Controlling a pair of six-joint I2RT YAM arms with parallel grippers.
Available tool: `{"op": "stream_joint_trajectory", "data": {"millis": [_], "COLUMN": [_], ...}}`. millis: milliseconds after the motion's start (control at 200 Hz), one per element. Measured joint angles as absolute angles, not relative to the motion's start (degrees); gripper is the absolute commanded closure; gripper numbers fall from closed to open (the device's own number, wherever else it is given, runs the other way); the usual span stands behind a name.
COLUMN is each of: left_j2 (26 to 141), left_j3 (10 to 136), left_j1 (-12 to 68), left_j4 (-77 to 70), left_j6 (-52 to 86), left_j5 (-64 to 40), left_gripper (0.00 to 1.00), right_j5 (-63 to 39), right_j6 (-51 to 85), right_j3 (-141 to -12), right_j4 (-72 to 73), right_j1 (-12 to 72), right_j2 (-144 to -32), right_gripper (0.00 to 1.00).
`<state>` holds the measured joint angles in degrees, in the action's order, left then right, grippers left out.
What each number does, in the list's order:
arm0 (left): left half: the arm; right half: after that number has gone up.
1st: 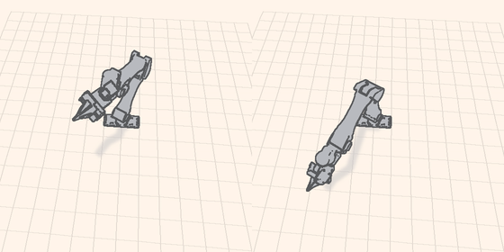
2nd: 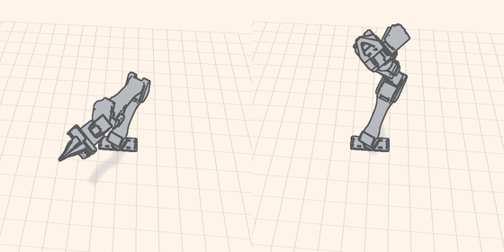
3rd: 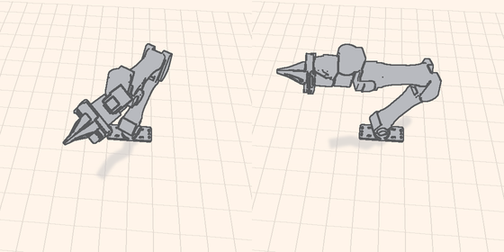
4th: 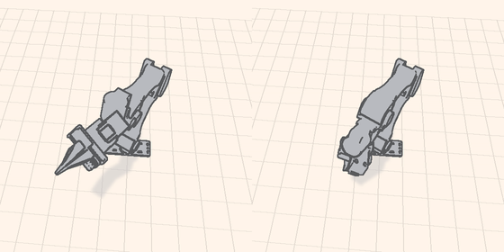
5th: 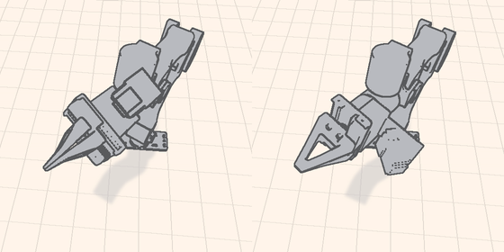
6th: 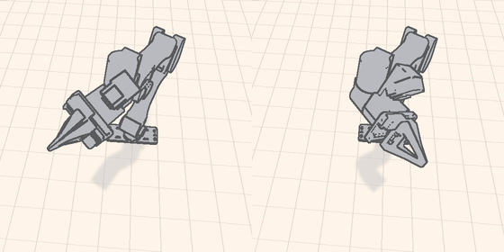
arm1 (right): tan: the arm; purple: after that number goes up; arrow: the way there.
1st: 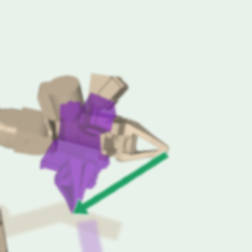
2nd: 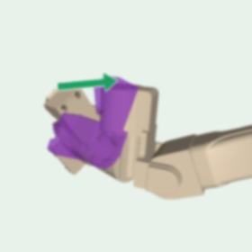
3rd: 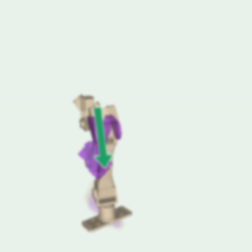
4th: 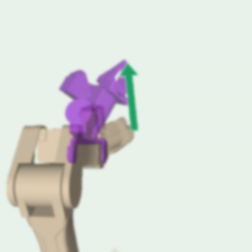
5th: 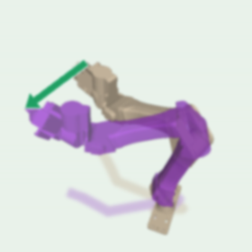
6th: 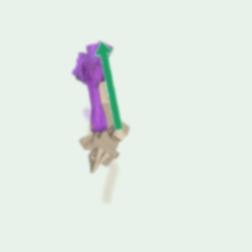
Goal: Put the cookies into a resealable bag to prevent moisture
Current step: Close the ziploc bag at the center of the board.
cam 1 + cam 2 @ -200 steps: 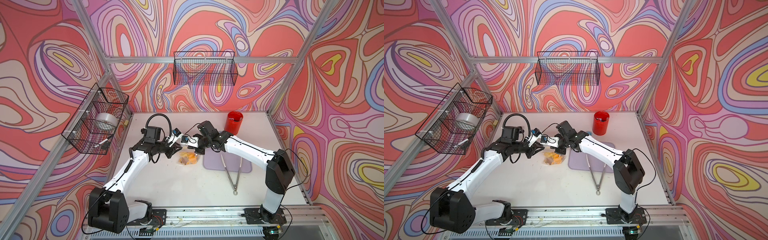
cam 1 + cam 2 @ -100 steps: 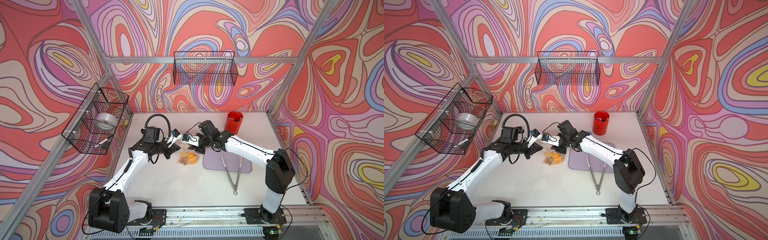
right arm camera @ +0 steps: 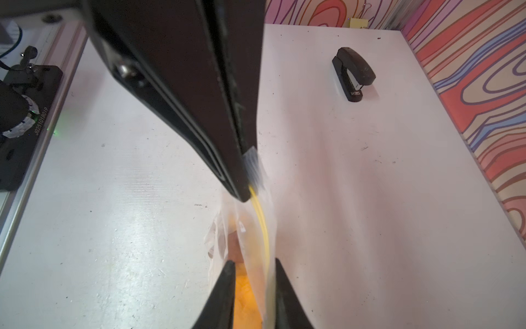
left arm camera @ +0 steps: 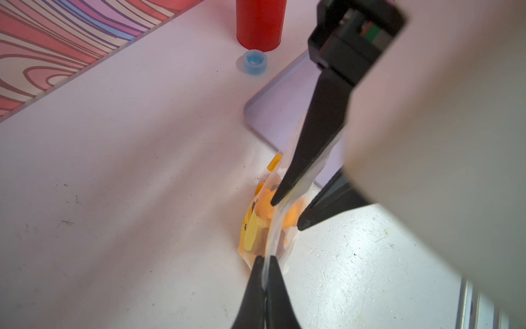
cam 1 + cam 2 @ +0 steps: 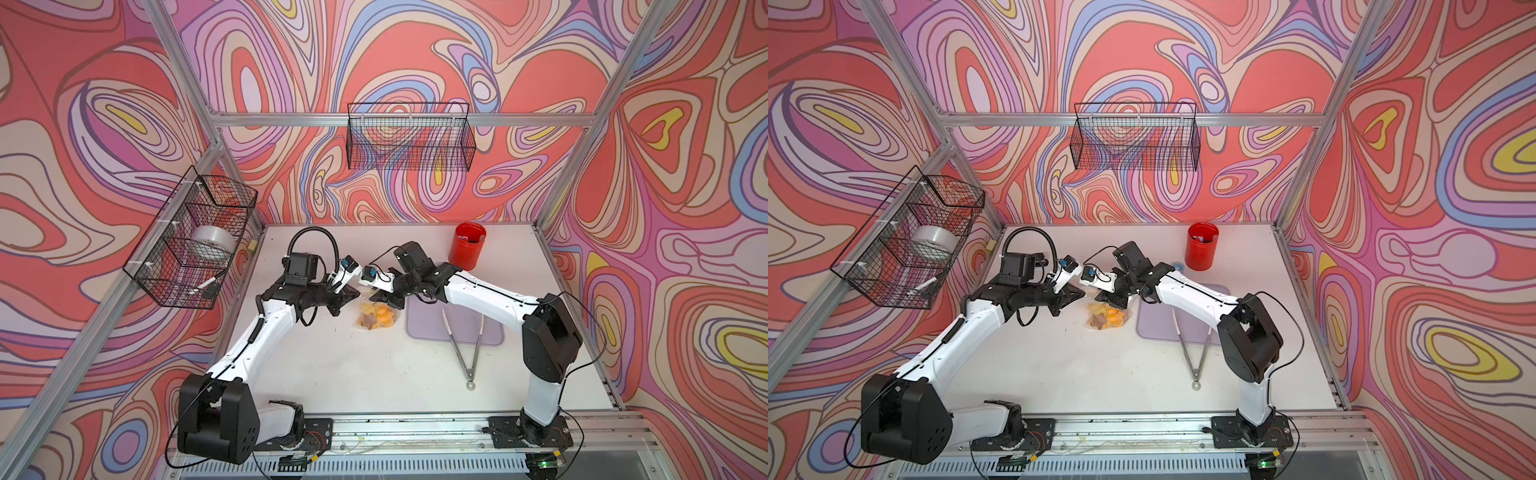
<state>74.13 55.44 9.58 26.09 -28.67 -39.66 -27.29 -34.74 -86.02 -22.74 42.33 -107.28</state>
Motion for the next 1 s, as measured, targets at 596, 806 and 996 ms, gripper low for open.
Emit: {"op": "stream_joint_trajectory", "data": {"millis": [596,806,996], "left_j2": [75.53,75.55,75.55], "left_j3": [55.64,55.64,55.64], "left_j1": [9.28,9.28,9.28], "left_j4": [25.93,26.63,26.94], "left_j6": [-28.91,-29.19,-29.67], "left_j5": [-40.01,-39.70,-39.57], "left_gripper": [1.00,1.00,1.00], "right_j5": [-26.24,-23.53,-20.58], "right_j6": [-34.68,-36.16,-37.28], "right_j3": [-85.69,-85.71,-85.58], "right_j4": [-21.87,-22.83,-23.31], "right_j1": [42.28,42.37,42.52], "right_j2": [-107.26,-107.26,-106.83], "right_gripper": [1.00,1.00,1.00]}}
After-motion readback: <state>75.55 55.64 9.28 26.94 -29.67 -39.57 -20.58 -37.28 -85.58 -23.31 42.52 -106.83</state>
